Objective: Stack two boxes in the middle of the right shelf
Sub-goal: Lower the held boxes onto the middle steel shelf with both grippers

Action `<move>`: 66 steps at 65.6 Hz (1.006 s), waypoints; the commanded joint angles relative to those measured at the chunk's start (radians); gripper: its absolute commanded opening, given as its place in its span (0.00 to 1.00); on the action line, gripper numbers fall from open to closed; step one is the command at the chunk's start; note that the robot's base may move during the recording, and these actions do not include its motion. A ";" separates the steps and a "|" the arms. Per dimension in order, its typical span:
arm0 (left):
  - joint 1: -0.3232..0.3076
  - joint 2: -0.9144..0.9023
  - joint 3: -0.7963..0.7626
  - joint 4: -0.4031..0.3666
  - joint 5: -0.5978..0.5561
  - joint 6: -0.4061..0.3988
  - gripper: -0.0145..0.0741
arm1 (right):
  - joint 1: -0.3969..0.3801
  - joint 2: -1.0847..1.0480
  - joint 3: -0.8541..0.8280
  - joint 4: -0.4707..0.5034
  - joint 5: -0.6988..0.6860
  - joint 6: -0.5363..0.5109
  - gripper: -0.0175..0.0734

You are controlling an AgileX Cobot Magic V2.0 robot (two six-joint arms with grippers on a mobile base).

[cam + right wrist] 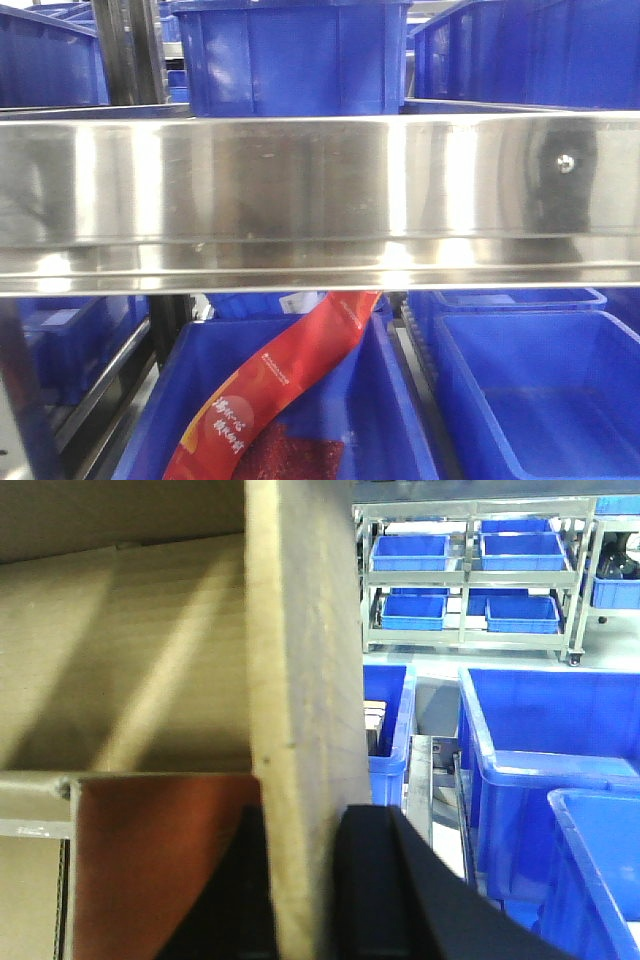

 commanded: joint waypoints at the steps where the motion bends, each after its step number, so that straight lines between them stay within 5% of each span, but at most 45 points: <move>1: 0.005 -0.007 -0.008 0.032 -0.031 0.001 0.04 | -0.002 -0.025 -0.017 -0.011 -0.127 0.015 0.03; 53: 0.005 -0.007 -0.008 0.032 -0.031 0.001 0.04 | -0.002 -0.025 -0.017 -0.011 -0.128 0.015 0.03; 61: 0.005 -0.007 -0.008 -0.017 -0.008 0.006 0.04 | -0.002 -0.025 -0.017 0.005 -0.076 0.016 0.03; 66: 0.005 -0.007 -0.008 -0.070 0.040 0.076 0.04 | -0.002 -0.025 -0.017 0.104 0.036 0.016 0.03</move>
